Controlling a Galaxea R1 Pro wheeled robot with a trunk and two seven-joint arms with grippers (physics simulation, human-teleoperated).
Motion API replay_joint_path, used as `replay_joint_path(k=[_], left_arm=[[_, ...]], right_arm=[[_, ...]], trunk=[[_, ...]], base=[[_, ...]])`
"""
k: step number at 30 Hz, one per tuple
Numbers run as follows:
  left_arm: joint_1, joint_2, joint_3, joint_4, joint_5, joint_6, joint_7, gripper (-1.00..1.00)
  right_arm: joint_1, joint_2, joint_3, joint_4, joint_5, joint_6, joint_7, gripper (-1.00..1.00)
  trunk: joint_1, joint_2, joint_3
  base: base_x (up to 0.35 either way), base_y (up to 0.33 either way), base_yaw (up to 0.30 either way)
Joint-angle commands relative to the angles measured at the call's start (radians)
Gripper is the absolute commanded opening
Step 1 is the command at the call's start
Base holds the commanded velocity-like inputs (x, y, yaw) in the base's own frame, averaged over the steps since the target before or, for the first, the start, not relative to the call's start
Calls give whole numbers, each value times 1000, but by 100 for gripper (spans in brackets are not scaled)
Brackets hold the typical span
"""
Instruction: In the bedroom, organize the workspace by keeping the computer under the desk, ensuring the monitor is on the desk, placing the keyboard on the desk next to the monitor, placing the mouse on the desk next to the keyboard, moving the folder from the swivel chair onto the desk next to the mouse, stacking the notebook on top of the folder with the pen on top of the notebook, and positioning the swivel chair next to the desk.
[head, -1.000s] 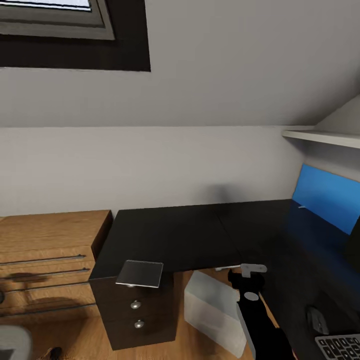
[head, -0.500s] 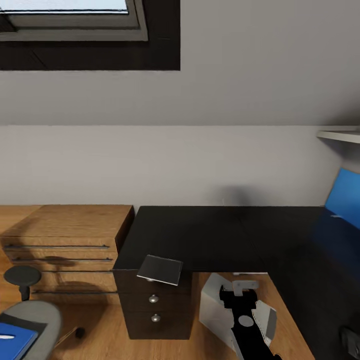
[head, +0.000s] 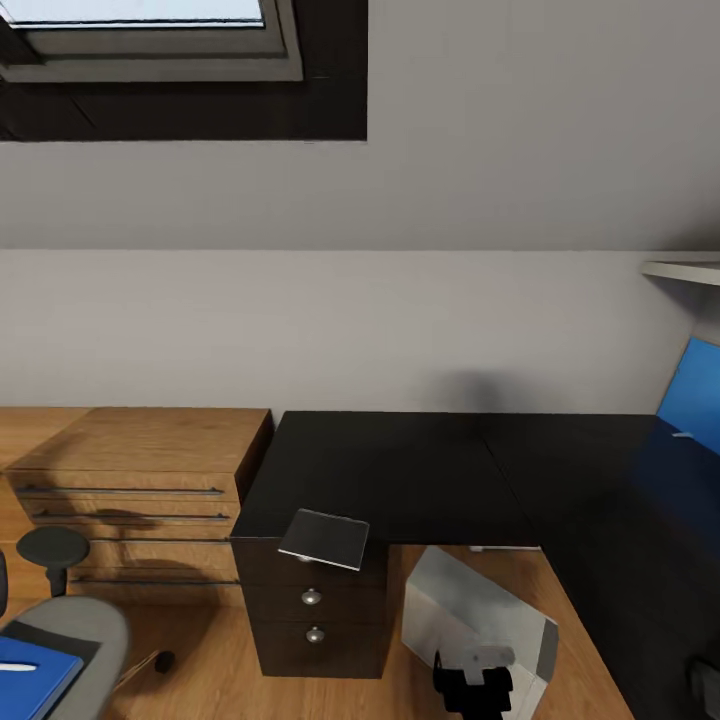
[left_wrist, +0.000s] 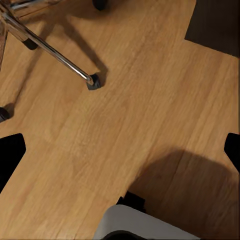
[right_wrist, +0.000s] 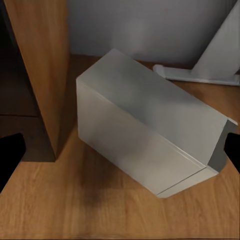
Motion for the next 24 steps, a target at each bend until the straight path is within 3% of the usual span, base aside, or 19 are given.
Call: replay_joint_path(k=[1, 5, 14, 15, 16, 20, 24], left_arm=[[0, 1, -7, -1, 11, -16, 7, 100], [0, 2, -8, -1, 12, -49, 6, 100], [0, 0, -12, 31, 10, -58, 5, 100], [0, -2, -13, 43, 6, -62, 5, 100], [0, -2, -13, 43, 7, -62, 5, 100], [0, -1, -13, 43, 8, -63, 6, 100], [0, -1, -13, 43, 8, -63, 6, 100]], right_arm=[[0, 0, 2, 10, 8, -11, -7, 100], [0, 0, 0, 45, 8, -71, -6, 100], [0, 0, 3, 99, 6, -101, -2, 100], [-1, 0, 1, 181, 7, -210, -2, 100], [-1, 0, 0, 201, 7, -237, -2, 100], [-1, 0, 0, 235, 6, -316, -2, 100], [-1, 0, 0, 238, 6, -325, -2, 100]], trunk=[[0, -1, -1], [-4, 6, 2], [-38, 69, 30], [-38, 69, 30], [-38, 69, 30], [-38, 69, 28], [-38, 69, 27]], base=[[0, 0, 1], [0, 0, 0], [0, 0, 0], [0, 0, 220], [0, 0, 233], [0, 0, 245], [0, 0, 250]])
